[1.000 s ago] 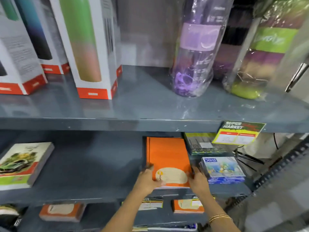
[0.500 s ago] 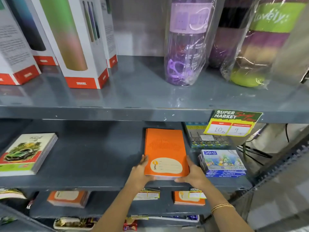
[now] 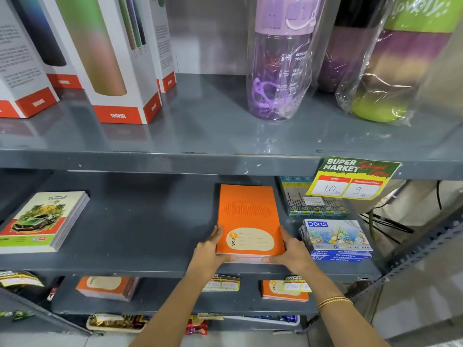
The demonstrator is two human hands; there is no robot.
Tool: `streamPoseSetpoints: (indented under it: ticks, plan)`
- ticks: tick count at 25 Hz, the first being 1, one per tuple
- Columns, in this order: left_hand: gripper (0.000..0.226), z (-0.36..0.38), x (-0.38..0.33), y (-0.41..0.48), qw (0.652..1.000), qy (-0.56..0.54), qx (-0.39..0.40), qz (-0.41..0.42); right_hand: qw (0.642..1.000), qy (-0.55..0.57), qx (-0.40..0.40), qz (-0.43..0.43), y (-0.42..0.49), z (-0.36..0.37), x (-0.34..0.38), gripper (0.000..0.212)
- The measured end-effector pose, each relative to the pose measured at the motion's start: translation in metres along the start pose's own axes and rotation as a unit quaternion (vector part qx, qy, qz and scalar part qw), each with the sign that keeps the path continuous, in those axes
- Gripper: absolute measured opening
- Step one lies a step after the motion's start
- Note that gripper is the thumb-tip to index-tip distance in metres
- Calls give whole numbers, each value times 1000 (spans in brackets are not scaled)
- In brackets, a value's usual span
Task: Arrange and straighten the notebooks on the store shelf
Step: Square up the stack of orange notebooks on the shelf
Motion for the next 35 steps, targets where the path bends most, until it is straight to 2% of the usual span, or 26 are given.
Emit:
streamPoseSetpoints:
  ticks: [5,13,17,21,24,26,29,33,35]
  plan:
    - [99,-2,7,-1,1000,-4,29,6,1000,1,9,11,2,4,-6,115]
    - [93,1,13,0,1000,-21,15,-6,1000,12,-24,9,-1,12,-11,105]
    - [99,3,12,-3,999,-53,1,-2,999,28,-24,-8,-1,13,-12,103]
    - [105,3,17,0,994,-110,-7,-3,990,126,21,-51,1,9,-19,101]
    - [88,4,27,2,989,-146,-4,2,978,199,31,-48,1,11,-29,100]
    - [74,4,23,-1,989,-145,-7,3,980,190,22,-48,-1,11,-26,89]
    - [71,6,21,-4,990,-142,-9,3,984,170,23,-53,-1,11,-24,82]
    - [85,12,31,-7,992,-127,1,-12,989,138,20,-58,-1,15,-28,94]
    - [79,11,32,-6,993,-117,-12,-15,991,122,7,-50,-1,18,-28,96]
Point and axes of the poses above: each hand's wrist, its own y-axis towards the middle knuckle, its own z-axis out of the palm, x = y × z, the point moved 3 cm from there along y, towards the middle knuckle, and after that the axes turned 9 degrees about -y, right-handed, at the moved point
